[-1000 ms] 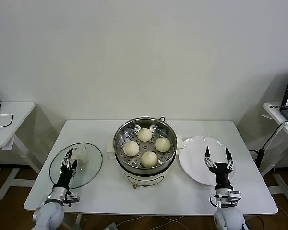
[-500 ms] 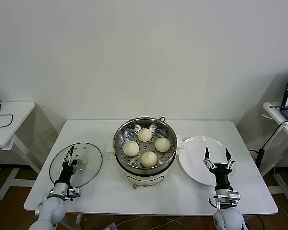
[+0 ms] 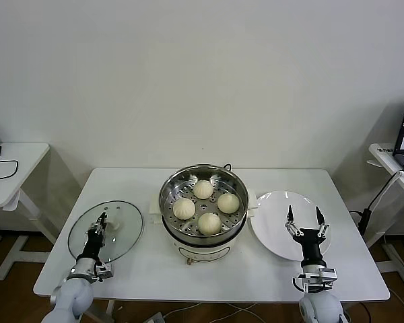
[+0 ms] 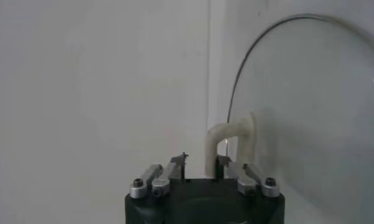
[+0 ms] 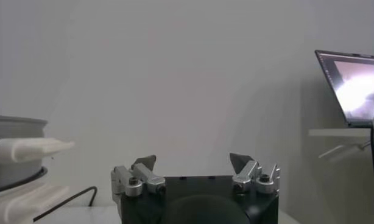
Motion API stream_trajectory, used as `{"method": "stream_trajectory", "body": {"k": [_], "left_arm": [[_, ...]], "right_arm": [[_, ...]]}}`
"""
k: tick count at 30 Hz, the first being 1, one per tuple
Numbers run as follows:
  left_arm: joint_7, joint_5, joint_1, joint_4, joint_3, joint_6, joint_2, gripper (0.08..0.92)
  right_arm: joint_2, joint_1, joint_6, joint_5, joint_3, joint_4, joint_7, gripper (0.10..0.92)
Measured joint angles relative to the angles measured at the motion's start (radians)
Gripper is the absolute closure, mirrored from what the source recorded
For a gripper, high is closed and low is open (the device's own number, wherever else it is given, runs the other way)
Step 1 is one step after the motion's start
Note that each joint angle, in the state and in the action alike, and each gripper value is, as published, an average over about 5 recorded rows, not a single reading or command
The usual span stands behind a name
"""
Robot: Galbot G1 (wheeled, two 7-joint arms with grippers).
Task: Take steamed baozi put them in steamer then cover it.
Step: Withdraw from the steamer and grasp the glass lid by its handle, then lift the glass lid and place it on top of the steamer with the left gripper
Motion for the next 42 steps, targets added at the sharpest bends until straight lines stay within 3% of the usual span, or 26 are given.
{"method": "stream_trajectory", "body": {"k": [3,10,23,31,42], "left_arm": [[0.001,-0.008,0.007,-0.01,-0.003,0.004,0.002,0.8],[0.015,-0.022,0.04,-0.104,-0.036,0.019,0.021,0.814],[0.098,-0.102,0.13,-0.564,-0.076,0.124,0.095,0.814],[0.203,-0.101,0.09,-0.807,0.147,0.288,0.08,0.814],[0.377,-0.011,-0.075,-0.858,0.521,0.531,-0.005,0.814]], "right_arm": [[0.001,0.0,0.001,-0.002,-0.001,-0.001,0.0,0.203],[0.006,0.0,0.005,-0.006,-0.004,-0.003,0.001,0.203],[0.011,0.009,0.0,-0.016,0.001,-0.002,0.011,0.203],[0.023,0.01,-0.009,-0.027,0.008,-0.002,0.018,0.203],[0.05,0.021,-0.005,-0.048,0.022,-0.029,0.019,0.203]]}}
